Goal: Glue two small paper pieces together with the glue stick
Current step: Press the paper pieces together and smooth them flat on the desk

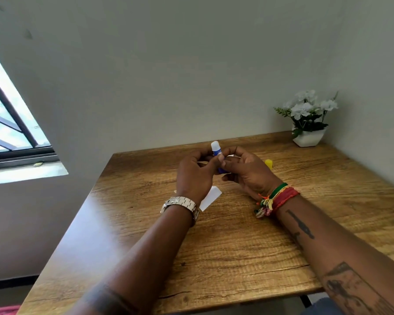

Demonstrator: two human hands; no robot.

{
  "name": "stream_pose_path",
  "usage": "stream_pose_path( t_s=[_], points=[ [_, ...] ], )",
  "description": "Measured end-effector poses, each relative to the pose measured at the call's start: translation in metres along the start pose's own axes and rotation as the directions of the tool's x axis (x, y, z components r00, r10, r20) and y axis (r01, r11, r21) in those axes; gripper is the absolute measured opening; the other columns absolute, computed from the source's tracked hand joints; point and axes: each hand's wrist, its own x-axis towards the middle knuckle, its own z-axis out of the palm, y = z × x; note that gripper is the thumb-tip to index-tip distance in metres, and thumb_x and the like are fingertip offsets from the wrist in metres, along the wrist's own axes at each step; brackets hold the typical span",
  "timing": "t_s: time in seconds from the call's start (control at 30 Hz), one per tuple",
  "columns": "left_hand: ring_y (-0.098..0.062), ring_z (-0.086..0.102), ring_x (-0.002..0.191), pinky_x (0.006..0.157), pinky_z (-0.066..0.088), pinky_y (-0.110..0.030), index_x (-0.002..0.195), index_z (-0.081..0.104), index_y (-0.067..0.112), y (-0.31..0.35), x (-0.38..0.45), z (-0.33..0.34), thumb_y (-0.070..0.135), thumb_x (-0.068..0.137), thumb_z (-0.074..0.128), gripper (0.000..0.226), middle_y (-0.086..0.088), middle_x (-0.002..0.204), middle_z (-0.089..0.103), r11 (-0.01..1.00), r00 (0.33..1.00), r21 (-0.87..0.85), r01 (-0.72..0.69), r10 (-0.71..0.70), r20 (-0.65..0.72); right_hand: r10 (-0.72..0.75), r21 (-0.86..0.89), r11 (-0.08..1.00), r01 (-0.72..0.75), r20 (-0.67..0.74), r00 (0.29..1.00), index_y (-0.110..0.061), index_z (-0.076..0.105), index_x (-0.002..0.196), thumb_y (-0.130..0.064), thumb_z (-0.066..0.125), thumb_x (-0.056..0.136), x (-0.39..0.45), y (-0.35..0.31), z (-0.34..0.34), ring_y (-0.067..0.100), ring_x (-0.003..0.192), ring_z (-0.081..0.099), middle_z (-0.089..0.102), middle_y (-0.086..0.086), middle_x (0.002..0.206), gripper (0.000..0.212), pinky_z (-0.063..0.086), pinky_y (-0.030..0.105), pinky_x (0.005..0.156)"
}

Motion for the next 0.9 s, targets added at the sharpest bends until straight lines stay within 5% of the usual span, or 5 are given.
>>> stream_pose_path(
  t_s=[0.13, 0.33, 0.53, 0.9],
  points=[
    [0.000, 0.072, 0.083, 0.071, 0.055, -0.021, 0.106, 0.077, 0.026, 0.006, 0.006, 0.012, 0.036, 0.085, 0.078, 0.024, 0.013, 0.092, 0.078, 0.982, 0.993, -0.142, 0.122, -0.122, 0.006, -0.039, -0.002, 0.999, 0.039, -0.040, 0.998, -0.023, 0.072, 0.107, -0.022, 0.078, 0.085, 0.000, -0.004, -0.006, 0.028, 0.100, 0.074, 0.077, 0.012, 0.108, 0.023, 0.059, 0.036, 0.077],
    [-0.004, 0.074, 0.088, 0.081, 0.057, -0.029, 0.110, 0.075, 0.023, 0.005, 0.012, 0.017, 0.034, 0.090, 0.073, 0.023, 0.009, 0.093, 0.079, 0.979, 0.995, -0.174, 0.104, -0.103, 0.012, -0.091, -0.147, 0.987, 0.061, -0.207, 0.974, -0.015, 0.070, 0.112, -0.027, 0.070, 0.095, 0.003, -0.011, -0.013, 0.024, 0.089, 0.074, 0.077, 0.008, 0.106, 0.021, 0.058, 0.036, 0.071],
    [-0.003, 0.073, 0.090, 0.082, 0.057, -0.028, 0.112, 0.074, 0.023, -0.009, 0.019, 0.009, 0.031, 0.090, 0.074, 0.023, 0.010, 0.095, 0.078, 0.970, 0.995, -0.222, 0.098, -0.101, 0.000, 0.103, -0.337, 0.938, -0.086, 0.033, 0.994, -0.016, 0.067, 0.120, -0.017, 0.054, 0.104, 0.002, -0.008, -0.012, 0.023, 0.090, 0.071, 0.075, 0.013, 0.110, 0.021, 0.058, 0.031, 0.075],
    [-0.002, 0.073, 0.092, 0.082, 0.058, -0.029, 0.107, 0.075, 0.032, -0.016, 0.020, 0.001, 0.029, 0.086, 0.079, 0.021, 0.014, 0.096, 0.078, 0.987, 0.997, -0.150, 0.052, -0.043, 0.061, -0.011, -0.559, 0.829, 0.008, -0.003, 1.000, -0.030, 0.069, 0.117, -0.030, 0.065, 0.097, 0.003, -0.007, -0.004, 0.006, 0.077, 0.068, 0.075, -0.015, 0.090, 0.020, 0.054, 0.018, 0.062]
  ],
)
